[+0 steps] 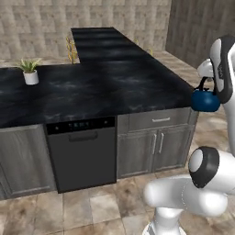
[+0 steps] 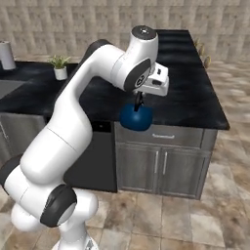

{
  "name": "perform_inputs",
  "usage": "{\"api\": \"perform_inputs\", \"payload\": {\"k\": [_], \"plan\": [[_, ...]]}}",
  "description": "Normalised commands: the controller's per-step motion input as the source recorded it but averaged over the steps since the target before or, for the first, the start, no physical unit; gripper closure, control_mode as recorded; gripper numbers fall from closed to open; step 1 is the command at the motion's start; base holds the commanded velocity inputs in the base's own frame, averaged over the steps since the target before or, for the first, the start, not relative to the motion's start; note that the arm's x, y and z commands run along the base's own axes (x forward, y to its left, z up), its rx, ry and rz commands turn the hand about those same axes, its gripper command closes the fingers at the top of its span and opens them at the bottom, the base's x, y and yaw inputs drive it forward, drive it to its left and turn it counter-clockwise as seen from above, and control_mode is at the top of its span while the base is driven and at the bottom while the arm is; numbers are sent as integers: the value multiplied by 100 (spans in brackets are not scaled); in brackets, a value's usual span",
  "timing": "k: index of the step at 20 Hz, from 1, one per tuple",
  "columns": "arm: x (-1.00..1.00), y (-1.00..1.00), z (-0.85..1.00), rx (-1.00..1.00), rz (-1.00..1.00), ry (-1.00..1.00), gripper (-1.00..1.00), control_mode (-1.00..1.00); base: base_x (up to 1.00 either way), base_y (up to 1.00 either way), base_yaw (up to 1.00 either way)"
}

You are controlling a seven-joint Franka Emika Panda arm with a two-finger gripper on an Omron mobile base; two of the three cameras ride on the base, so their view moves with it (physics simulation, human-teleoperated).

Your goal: Pick the kettle and cup and place them in the sink. Then turn on the water.

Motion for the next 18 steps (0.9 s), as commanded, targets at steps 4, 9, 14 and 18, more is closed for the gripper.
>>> {"api": "perform_inputs", "payload": {"k": [4,9,14,18], "plan": [[0,0,0,0,0,0,100,100,44,87,-23],[0,0,0,0,0,0,100,100,53,72,-9],[0,0,0,0,0,0,100,100,37,84,0],[0,0,0,0,0,0,100,100,36,87,0]]}}
